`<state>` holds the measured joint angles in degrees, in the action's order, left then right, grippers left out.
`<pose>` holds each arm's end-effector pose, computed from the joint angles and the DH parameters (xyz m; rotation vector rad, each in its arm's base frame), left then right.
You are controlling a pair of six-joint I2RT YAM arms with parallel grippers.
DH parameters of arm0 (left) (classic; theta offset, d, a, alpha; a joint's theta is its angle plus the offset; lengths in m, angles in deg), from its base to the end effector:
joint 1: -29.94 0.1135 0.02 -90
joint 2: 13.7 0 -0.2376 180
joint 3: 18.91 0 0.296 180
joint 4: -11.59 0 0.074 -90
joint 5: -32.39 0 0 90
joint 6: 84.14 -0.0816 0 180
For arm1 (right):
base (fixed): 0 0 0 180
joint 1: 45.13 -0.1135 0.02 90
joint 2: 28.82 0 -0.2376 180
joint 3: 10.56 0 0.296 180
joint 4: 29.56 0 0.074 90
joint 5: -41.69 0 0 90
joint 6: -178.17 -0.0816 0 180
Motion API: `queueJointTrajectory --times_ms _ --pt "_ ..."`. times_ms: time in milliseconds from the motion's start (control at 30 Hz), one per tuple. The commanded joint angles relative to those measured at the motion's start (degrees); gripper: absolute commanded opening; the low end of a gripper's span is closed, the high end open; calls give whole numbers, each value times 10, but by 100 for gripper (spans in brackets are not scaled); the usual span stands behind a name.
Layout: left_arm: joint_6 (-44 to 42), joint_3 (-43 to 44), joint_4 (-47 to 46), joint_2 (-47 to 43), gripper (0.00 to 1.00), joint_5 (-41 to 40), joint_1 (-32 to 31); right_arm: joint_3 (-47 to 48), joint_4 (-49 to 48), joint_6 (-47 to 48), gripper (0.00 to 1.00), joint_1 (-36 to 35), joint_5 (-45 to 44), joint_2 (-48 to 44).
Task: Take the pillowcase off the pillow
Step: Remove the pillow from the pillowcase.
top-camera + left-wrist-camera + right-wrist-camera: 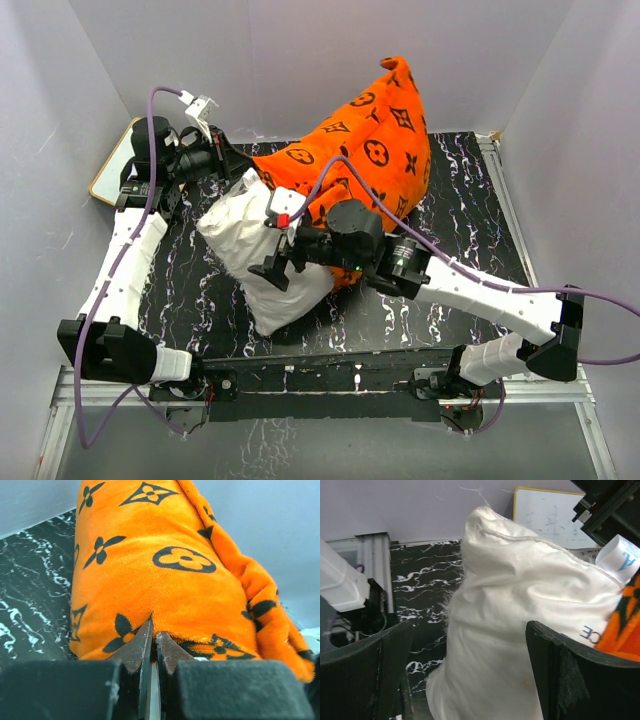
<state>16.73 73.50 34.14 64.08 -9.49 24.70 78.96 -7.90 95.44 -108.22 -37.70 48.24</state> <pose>0.3762 -0.0955 0.4028 0.5527 1.6590 -0.9193 0.1713 0.3707 0.3843 -1.1562 1.3928 0.8670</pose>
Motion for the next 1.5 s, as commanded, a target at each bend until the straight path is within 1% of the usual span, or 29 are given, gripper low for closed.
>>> queueJointTrajectory --times_ms 0,100,167,233,267,333,367,433,500,567,700,800,867,933,1000,1067,1100,1167,1233,1267,1333,1367,1400,1467 --pt "69 52 -69 -54 0 84 7 4 -17 65 98 -52 -161 11" --pt "88 56 -74 -57 0 95 7 8 -11 75 98 -91 -286 43" --pt "89 52 -72 -62 0 99 6 9 -5 83 98 -102 -340 60" --pt "77 48 -60 -68 0 98 7 4 -7 71 98 -101 -354 52" --pt "64 50 -48 -72 0 98 6 -4 -11 62 99 -92 -341 40" --pt "38 56 -21 -78 0 89 7 -17 -11 25 99 -47 -286 10" --pt "26 60 -8 -81 0 80 7 -27 -7 3 97 -16 -251 -4" --pt "6 68 13 -83 0 66 7 -34 7 -18 94 42 -217 -22" --pt "-10 77 32 -84 0 57 7 -32 29 -15 93 80 -228 -25" --pt "-19 82 43 -85 0 55 7 -34 41 4 93 102 -264 -22" --pt "-43 88 66 -90 0 41 8 -50 40 24 94 159 -311 -18" --pt "-63 101 93 -88 0 35 7 -65 20 30 93 219 -309 -12" --pt "-64 107 98 -88 0 44 7 -59 3 35 91 249 -290 1" --pt "-50 117 93 -88 0 62 7 -30 -6 46 90 260 -283 35" --pt "-19 136 82 -85 0 90 7 18 -7 50 87 263 -270 70" --pt "33 155 55 -84 0 119 7 94 -10 44 83 266 -230 127" --pt "64 161 32 -85 0 130 7 127 -12 36 81 266 -195 149" --pt "140 170 -34 -86 0 154 7 202 -19 14 77 267 -93 193" --pt "216 180 -106 -82 0 175 7 253 -43 -26 76 266 9 224" --pt "252 186 -139 -77 0 177 7 269 -64 -48 77 267 39 245" --pt "313 202 -198 -68 0 161 5 300 -83 -80 82 267 55 270" --pt "327 210 -217 -62 0 150 2 318 -77 -88 84 267 43 280" --pt "325 220 -218 -55 0 134 -5 332 -65 -91 87 269 22 286" --pt "290 236 -185 -32 0 107 -25 334 -50 -99 93 281 -13 280"
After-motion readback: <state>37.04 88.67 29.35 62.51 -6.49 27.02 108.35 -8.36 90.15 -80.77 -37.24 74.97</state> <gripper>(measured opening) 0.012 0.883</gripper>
